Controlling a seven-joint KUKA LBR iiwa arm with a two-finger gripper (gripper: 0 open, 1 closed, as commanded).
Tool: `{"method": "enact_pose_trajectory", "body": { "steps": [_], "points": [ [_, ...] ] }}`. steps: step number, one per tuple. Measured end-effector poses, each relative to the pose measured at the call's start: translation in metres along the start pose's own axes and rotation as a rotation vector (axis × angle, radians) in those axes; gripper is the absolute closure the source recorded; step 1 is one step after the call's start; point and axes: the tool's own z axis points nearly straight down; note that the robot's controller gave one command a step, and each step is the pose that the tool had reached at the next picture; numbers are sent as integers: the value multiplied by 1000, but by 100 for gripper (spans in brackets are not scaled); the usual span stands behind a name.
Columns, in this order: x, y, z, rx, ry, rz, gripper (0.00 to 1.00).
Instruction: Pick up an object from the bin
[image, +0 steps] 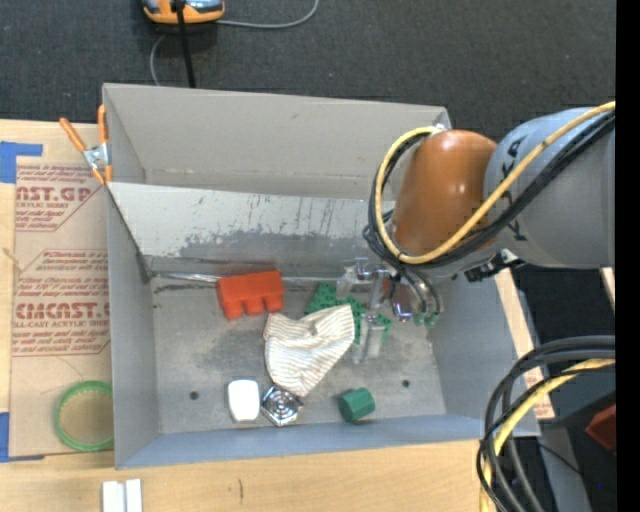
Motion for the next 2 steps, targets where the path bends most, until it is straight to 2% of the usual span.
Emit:
{"method": "enact_pose_trajectory", "body": {
  "steps": [1,2],
  "points": [
    [-2,0,-5,0,-8,0,0],
    [-12,0,29,-1,-16,23,0]
  ]
}}
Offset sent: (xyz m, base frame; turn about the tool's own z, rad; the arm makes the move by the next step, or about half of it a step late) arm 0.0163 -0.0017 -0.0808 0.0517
